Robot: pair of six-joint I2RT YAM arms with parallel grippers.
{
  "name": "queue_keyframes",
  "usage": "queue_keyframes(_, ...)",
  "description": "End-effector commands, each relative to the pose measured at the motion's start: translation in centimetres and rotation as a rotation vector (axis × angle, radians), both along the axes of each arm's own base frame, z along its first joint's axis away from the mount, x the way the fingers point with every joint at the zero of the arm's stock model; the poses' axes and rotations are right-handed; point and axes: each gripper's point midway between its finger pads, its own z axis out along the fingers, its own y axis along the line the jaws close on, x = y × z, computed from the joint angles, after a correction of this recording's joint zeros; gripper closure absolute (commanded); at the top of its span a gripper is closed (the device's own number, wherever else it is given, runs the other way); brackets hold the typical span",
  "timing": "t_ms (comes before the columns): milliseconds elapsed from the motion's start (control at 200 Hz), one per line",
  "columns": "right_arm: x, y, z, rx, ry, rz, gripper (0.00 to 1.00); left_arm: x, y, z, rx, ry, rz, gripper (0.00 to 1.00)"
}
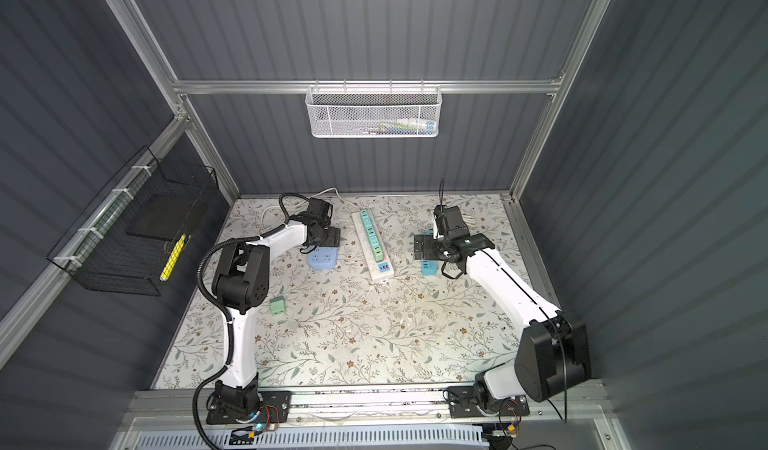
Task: Insert the plug
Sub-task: 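Open and lift the right gripper while the left gripper moves toward the blue cube, then lower the left gripper beside the blue cube onto a light-green adapter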
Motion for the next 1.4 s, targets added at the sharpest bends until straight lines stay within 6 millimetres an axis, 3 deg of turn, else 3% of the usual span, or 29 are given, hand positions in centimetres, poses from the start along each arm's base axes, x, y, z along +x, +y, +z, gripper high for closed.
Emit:
queue_keyframes(0, -0.5, 0.2, 0.9, 0.019, -0.009, 0.002, 0.03, -2.5, -0.4, 0.3, -0.02, 0.057, -0.061, 0.18)
queue_keyframes(180, -0.6, 0.4, 1.5, 0.036, -0.029, 0.004, 0.02, -6.7, -1.8, 0.9, -0.024, 0.08, -0.132, 0.22)
queue_keyframes(210, -0.6, 0.4, 1.6, 0.036, -0.032, 0.003, 0.02, -8.4, -1.9, 0.0, -0.015, 0.11, -0.148, 0.22)
queue_keyframes(365, -0.5, 0.6, 2.2, 0.047, -0.044, 0.011, 0.02, -13.2, -3.9, 0.8, -0.007, 0.125, -0.238, 0.2)
queue_keyframes(510, -0.4, 0.7, 3.0, 0.054, -0.062, 0.017, 0.01, -14.3, -2.7, 4.2, 0.002, 0.053, -0.21, 0.01)
queue_keyframes(630, -0.3, 0.8, 3.4, 0.055, -0.07, 0.023, 0.01, -15.3, -1.8, 6.9, -0.002, 0.032, -0.175, 0.0)
queue_keyframes(776, -0.3, 0.7, 3.4, 0.055, -0.078, 0.02, 0.01, -19.6, -0.9, 5.8, 0.0, 0.109, -0.105, 0.0)
queue_keyframes(956, 0.3, 1.3, 3.4, 0.067, -0.072, 0.032, 0.01, -24.5, -3.5, 4.6, 0.021, 0.149, -0.145, 0.0)
queue_keyframes(1056, 0.8, 1.7, 3.7, 0.077, -0.075, 0.036, 0.01, -25.2, -3.5, 4.0, 0.065, 0.143, -0.127, 0.0)
queue_keyframes(1156, 1.1, 1.9, 3.7, 0.081, -0.073, 0.039, 0.01, -25.1, -2.2, 3.1, 0.133, 0.121, -0.074, 0.0)
queue_keyframes(1276, 1.2, 2.1, 3.5, 0.087, -0.067, 0.044, 0.01, -24.5, -0.5, 1.5, 0.235, 0.098, -0.027, 0.0)
queue_keyframes(1396, 1.2, 2.1, 3.7, 0.088, -0.071, 0.046, 0.01, -23.1, -1.0, 0.9, 0.27, 0.066, -0.037, 0.0)
